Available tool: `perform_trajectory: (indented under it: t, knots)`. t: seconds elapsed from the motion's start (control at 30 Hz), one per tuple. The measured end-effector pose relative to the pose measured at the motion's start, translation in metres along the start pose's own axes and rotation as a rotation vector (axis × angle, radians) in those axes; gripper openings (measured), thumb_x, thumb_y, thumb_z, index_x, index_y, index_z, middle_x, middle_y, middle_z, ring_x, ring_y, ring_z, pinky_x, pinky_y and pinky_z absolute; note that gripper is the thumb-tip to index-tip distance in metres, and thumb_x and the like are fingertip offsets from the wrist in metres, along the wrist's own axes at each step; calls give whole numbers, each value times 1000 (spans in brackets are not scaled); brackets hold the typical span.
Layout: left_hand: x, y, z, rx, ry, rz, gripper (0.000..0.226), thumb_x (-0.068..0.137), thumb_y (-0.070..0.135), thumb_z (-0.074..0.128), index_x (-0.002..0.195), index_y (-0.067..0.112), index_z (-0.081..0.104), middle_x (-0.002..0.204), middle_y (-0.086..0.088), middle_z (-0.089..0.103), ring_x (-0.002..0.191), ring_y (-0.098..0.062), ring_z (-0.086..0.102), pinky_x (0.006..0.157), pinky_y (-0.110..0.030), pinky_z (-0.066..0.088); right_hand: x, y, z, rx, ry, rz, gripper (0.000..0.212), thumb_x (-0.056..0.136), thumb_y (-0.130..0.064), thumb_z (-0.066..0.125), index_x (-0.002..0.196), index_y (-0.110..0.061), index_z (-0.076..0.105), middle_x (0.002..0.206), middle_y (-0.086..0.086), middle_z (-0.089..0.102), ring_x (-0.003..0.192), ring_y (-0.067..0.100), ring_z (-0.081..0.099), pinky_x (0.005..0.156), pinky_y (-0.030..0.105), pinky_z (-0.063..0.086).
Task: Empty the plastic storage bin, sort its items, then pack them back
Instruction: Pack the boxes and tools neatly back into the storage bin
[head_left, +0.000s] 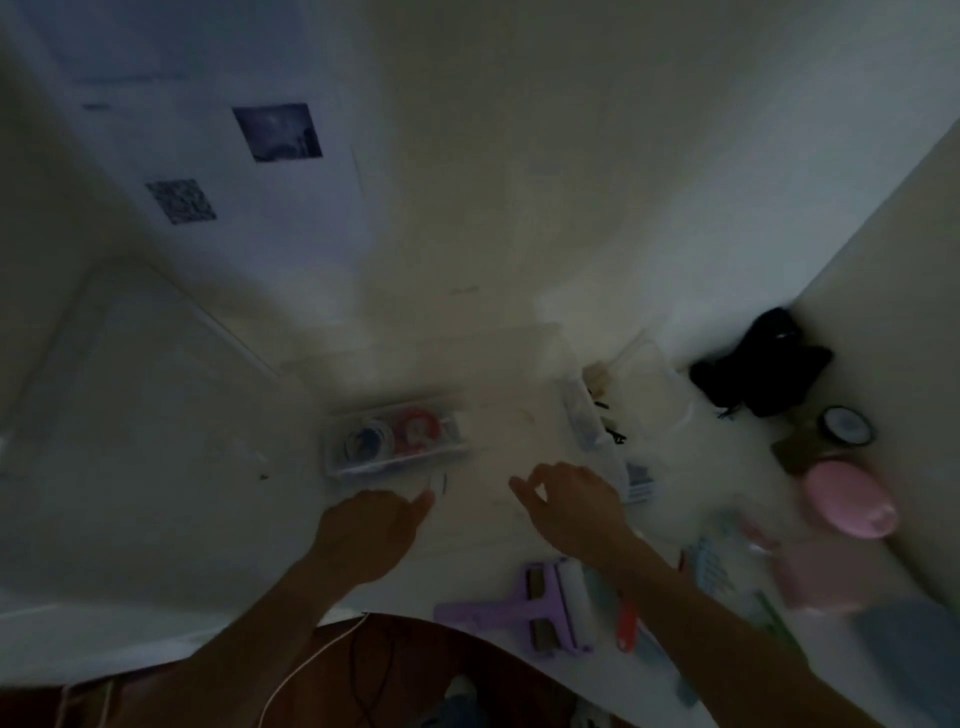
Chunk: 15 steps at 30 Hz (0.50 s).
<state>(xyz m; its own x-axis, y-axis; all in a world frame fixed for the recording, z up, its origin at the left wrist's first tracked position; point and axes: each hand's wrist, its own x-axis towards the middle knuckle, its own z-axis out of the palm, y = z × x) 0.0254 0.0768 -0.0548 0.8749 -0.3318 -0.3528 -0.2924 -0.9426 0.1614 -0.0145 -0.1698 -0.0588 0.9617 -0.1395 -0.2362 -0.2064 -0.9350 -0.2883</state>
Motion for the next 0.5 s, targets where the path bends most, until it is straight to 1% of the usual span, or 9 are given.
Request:
perform_trajectory:
  t: [0.07, 0.1, 0.13, 0.17, 0.23, 0.3, 0.4, 0.47, 0.5]
  knots:
    - [-9, -3, 10, 83, -24, 67, 76, 91, 61, -1, 128, 25, 54, 114, -2, 64, 102, -26, 62, 88, -35, 49, -13, 7, 6, -96, 11, -8, 64, 95, -66, 27, 95, -20, 71, 95, 4, 73, 94, 26, 68, 85, 35, 50]
    - [-12, -6, 15, 72, -20, 79, 81, 84, 66, -6, 122, 29, 55, 110, 0, 63, 101, -25, 62, 88, -34, 50, -17, 8, 10, -160, 40, -23, 68, 95, -65, 24, 86, -17, 72, 85, 6, 73, 84, 27, 69, 82, 36, 50]
    - [-14, -6, 19, 19, 12, 42, 79, 82, 71, -5, 107, 29, 58, 100, 1, 63, 97, -24, 63, 87, -33, 50, -18, 10, 18, -224, 42, -36, 69, 94, -62, 25, 75, -15, 72, 72, 7, 72, 70, 28, 69, 76, 37, 51]
    - [-15, -7, 24, 4, 50, 26, 75, 85, 72, -2, 95, 27, 58, 91, 1, 62, 92, -24, 64, 83, -34, 51, -19, 11, 24, -258, 49, -25, 67, 93, -58, 30, 63, -13, 70, 59, 6, 67, 56, 29, 65, 69, 37, 51]
    - [-14, -5, 27, 72, 167, 44, 77, 89, 67, -2, 89, 21, 61, 86, 0, 65, 86, -23, 65, 77, -34, 52, -16, 15, 39, -256, 97, 0, 63, 91, -52, 39, 52, -12, 67, 46, 6, 61, 44, 28, 59, 64, 36, 47]
    - [-16, -6, 29, 156, 168, 63, 83, 84, 58, -9, 95, 20, 64, 92, 0, 67, 84, -22, 65, 70, -31, 49, -11, 14, 52, -297, 150, -3, 57, 91, -46, 37, 56, -16, 70, 48, 6, 61, 46, 28, 58, 69, 37, 43]
    - [-15, -10, 34, 221, 182, 142, 62, 89, 45, 12, 89, 22, 69, 80, -1, 67, 66, -25, 64, 56, -33, 47, -9, 15, 58, -427, 225, -65, 47, 89, -35, 32, 71, -24, 74, 54, 7, 62, 50, 27, 57, 72, 38, 36]
    - [-17, -15, 37, 303, 157, 183, 48, 84, 37, 23, 77, 19, 67, 67, -2, 64, 52, -25, 60, 46, -31, 44, -12, 13, 57, -436, 238, -109, 34, 81, -26, 37, 69, -23, 68, 50, 7, 58, 45, 26, 55, 67, 38, 39]
    - [-16, -17, 38, 330, 206, 228, 40, 80, 34, 29, 73, 18, 64, 62, -2, 60, 45, -24, 56, 40, -29, 40, -15, 11, 54, -423, 243, -125, 30, 77, -24, 38, 68, -22, 66, 48, 7, 57, 44, 25, 54, 64, 37, 39]
